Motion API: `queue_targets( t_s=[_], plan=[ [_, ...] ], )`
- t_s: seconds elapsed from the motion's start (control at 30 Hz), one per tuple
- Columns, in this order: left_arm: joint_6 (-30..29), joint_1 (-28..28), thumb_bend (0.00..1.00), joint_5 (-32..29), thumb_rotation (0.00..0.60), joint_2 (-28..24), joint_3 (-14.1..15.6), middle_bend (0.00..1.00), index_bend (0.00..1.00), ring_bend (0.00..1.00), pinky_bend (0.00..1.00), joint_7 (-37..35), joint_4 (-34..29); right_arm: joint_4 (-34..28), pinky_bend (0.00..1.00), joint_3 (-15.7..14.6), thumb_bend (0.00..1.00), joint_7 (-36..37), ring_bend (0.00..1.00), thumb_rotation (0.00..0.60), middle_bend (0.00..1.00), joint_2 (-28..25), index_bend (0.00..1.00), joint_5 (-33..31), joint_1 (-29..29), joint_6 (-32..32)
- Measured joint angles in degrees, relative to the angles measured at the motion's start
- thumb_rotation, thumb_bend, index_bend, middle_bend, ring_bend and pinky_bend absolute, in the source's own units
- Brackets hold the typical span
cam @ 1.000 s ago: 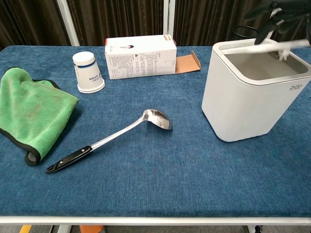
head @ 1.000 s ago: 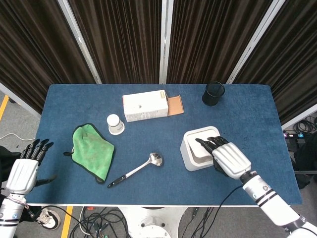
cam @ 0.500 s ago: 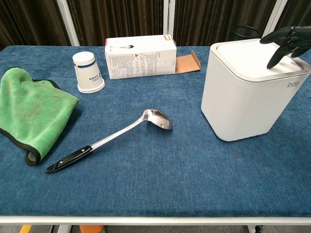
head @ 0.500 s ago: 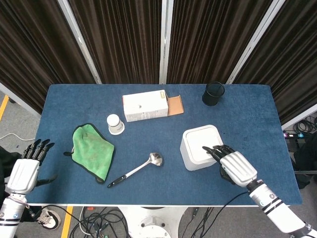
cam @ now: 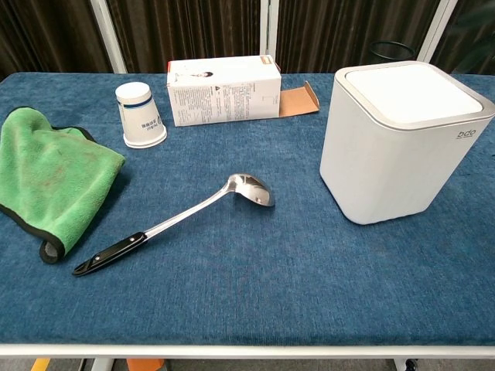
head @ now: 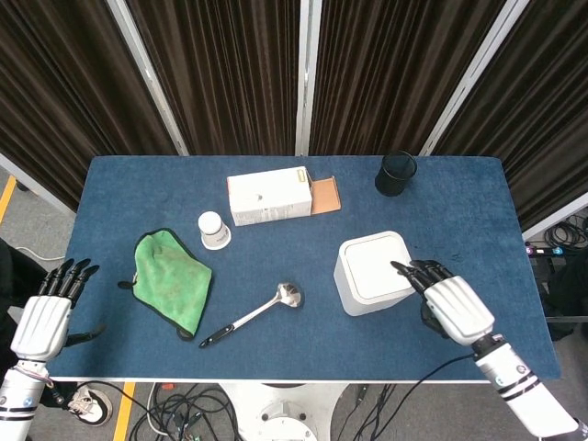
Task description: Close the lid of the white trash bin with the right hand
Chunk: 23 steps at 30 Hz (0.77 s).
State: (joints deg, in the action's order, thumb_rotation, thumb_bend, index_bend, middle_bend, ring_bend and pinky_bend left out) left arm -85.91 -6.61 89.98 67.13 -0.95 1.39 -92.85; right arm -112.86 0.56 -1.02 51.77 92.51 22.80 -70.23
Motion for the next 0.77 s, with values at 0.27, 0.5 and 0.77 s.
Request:
queue_targets(
  t_s=[0.27, 0.5, 0.77],
  plan=[
    [0.0, 0.0, 0.0, 0.4, 0.6, -0.4, 0.2, 0.09, 0.14, 0.01, 0.12, 0.6, -0.8, 13.0, 0.0, -0.2, 0.62, 1.7, 0.0, 0.6, 0.05, 3.3, 0.0, 2.0, -9.9, -17.3],
    [-0.5, 0.2, 0.0, 0.2, 0.6, 0.0, -0.1, 0.09, 0.14, 0.01, 0.12, 0.9, -0.8, 29.0, 0.0, -0.1, 0.01, 2.8, 0.0, 0.595, 0.0, 11.5, 0.0, -3.2, -16.1, -20.3],
    [-0.7, 0.5, 0.0, 0.3, 0.6, 0.4, 0.2, 0.09, 0.14, 0.01, 0.12, 0.9, -0.4, 34.8, 0.0, 1.1, 0.0, 2.1, 0.0, 0.587, 0.0, 17.2, 0.0, -7.7, -19.1, -19.9]
  ],
)
